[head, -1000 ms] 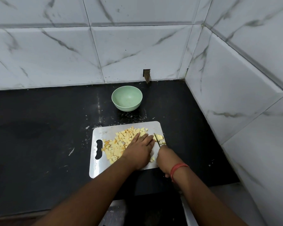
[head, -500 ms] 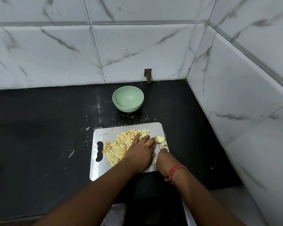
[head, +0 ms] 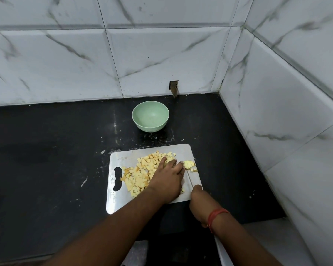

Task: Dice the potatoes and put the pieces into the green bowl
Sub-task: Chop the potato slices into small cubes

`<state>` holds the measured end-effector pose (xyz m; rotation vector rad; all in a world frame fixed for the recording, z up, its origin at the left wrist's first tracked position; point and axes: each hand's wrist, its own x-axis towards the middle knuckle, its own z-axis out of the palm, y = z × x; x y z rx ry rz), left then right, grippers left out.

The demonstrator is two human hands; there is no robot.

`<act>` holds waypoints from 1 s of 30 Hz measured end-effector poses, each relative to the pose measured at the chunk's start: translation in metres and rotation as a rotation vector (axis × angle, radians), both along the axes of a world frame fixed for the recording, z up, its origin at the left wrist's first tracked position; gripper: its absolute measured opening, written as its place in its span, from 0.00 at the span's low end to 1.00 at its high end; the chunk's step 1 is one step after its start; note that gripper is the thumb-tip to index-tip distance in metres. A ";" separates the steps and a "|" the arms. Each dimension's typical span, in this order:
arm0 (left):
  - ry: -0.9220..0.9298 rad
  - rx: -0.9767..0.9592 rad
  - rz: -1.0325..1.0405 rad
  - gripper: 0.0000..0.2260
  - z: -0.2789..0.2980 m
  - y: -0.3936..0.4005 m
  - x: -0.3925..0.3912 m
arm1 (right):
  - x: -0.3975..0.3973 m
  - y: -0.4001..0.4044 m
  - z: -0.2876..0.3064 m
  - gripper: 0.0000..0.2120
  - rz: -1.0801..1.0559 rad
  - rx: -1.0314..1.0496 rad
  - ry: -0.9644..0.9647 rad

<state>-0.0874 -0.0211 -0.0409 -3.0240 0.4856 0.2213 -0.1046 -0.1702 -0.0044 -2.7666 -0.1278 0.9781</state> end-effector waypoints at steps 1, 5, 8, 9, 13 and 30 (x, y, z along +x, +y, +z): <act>0.004 -0.004 0.004 0.25 0.001 -0.001 0.000 | -0.003 -0.005 0.000 0.17 0.006 0.028 0.022; 0.018 -0.031 0.026 0.24 0.003 0.000 0.001 | -0.003 -0.022 0.005 0.16 0.049 0.001 0.090; 0.018 -0.061 0.049 0.24 0.002 -0.002 -0.001 | 0.006 -0.034 0.013 0.10 -0.082 0.091 -0.027; 0.013 -0.072 0.057 0.24 0.002 -0.002 -0.001 | 0.012 -0.036 0.015 0.09 -0.149 0.121 -0.082; -0.003 -0.108 0.070 0.21 0.006 -0.004 0.000 | 0.040 -0.042 0.011 0.10 -0.210 0.069 -0.236; -0.225 -0.262 0.214 0.30 0.004 -0.010 -0.013 | 0.065 -0.058 -0.015 0.16 0.058 -0.042 -0.571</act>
